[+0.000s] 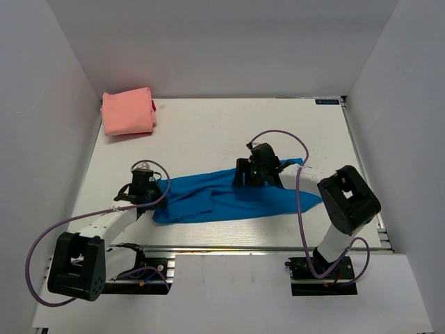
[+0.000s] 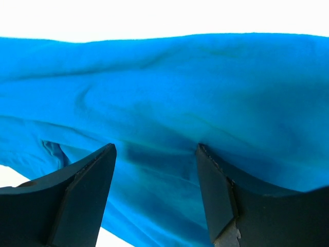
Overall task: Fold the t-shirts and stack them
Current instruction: Fold the other side of the tshirt into a rectangle
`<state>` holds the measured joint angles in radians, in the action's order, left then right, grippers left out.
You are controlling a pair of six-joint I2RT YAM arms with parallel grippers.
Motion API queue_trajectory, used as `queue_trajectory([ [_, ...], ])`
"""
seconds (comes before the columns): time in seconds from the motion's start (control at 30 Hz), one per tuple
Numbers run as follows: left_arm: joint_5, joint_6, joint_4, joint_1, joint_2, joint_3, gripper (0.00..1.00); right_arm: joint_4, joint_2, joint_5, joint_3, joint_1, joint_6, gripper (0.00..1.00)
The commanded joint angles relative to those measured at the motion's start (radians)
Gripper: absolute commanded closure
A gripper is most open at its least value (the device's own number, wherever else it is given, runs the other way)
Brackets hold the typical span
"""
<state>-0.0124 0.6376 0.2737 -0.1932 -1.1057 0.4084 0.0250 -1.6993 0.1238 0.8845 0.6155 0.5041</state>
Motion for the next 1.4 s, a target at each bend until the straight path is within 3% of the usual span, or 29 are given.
queue_trajectory([
  [0.0, -0.024, 0.011, -0.079, 0.005, -0.016, 0.076, 0.90, -0.088, -0.002, -0.018, 0.028, 0.000, -0.039, 0.30],
  [0.2, -0.070, 0.002, -0.068, 0.005, -0.026, 0.155, 0.91, -0.115, 0.001, -0.047, 0.057, 0.000, -0.045, 0.29],
  [0.37, -0.122, -0.016, -0.059, 0.005, -0.068, 0.237, 1.00, -0.131, 0.001, -0.090, 0.053, -0.003, -0.049, 0.29],
  [0.8, -0.236, 0.011, 0.003, 0.014, -0.221, 0.221, 1.00, -0.143, -0.005, -0.119, 0.048, -0.002, -0.045, 0.27],
  [0.83, -0.236, 0.011, 0.002, 0.014, -0.238, 0.221, 0.95, -0.142, -0.005, -0.119, 0.045, -0.003, -0.042, 0.27],
  [0.97, -0.256, 0.022, 0.021, 0.014, -0.301, 0.274, 0.17, -0.151, 0.007, -0.108, 0.068, 0.000, -0.081, 0.22],
  [1.0, -0.256, 0.022, 0.033, 0.014, -0.301, 0.289, 0.09, -0.157, 0.021, -0.108, 0.071, -0.002, -0.084, 0.20],
  [1.2, -0.299, 0.062, 0.232, 0.014, -0.261, 0.434, 0.05, -0.209, 0.096, -0.157, 0.157, -0.002, -0.128, 0.10],
  [1.23, -0.299, 0.062, 0.249, 0.014, -0.240, 0.457, 0.00, -0.232, 0.128, -0.171, 0.168, -0.003, -0.130, 0.10],
  [1.37, -0.249, 0.021, 0.274, -0.006, -0.145, 0.486, 0.00, -0.273, 0.196, -0.254, 0.176, -0.010, -0.092, 0.10],
])
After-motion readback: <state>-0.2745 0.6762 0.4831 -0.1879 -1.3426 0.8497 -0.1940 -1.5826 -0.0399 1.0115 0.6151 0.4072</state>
